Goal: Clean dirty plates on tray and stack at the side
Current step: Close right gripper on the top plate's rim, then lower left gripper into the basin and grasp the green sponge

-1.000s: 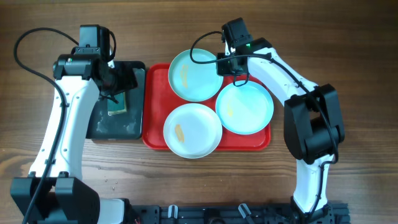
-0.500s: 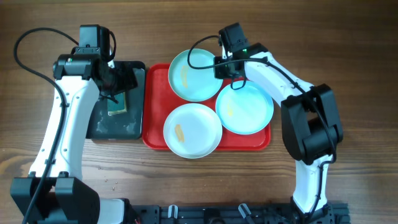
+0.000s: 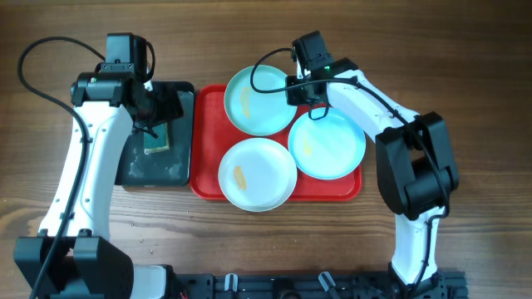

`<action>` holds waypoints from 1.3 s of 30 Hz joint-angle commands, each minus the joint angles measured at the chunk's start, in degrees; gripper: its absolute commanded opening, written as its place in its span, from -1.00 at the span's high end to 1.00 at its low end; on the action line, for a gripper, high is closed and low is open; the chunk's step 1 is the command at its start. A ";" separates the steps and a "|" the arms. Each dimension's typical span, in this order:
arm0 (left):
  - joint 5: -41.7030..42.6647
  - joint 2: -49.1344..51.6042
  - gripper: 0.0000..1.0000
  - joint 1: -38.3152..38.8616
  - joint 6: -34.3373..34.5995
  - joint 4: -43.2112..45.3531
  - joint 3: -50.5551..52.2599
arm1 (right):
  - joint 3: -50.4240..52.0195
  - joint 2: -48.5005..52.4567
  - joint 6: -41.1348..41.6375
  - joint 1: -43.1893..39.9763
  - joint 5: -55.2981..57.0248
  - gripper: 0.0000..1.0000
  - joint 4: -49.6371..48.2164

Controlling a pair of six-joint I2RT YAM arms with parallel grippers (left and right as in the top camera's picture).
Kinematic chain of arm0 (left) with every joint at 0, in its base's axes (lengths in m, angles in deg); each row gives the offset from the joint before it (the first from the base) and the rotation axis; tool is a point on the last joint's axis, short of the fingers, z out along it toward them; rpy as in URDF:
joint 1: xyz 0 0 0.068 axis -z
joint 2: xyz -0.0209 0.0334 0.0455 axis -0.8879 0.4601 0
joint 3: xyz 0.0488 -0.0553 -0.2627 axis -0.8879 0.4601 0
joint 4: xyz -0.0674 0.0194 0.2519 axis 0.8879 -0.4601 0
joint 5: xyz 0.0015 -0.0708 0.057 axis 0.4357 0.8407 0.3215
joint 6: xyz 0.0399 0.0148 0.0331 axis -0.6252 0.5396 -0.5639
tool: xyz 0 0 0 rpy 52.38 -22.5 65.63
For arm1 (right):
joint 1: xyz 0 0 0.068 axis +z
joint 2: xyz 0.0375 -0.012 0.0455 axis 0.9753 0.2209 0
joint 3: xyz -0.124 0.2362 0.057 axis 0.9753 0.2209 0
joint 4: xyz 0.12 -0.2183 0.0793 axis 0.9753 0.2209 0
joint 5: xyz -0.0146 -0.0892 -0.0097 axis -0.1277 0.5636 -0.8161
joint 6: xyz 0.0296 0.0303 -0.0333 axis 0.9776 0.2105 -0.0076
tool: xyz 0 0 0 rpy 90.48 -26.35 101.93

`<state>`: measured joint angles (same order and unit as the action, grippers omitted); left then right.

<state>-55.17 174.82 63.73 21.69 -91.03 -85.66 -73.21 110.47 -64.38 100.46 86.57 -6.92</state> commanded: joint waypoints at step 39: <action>-1.92 2.99 -0.34 -8.17 -13.81 21.03 17.40 | 1.81 0.52 -0.09 0.07 0.81 0.91 -3.08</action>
<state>-58.03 176.38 55.58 8.45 -73.92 -72.33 -71.97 110.47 -64.40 100.46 86.57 -9.91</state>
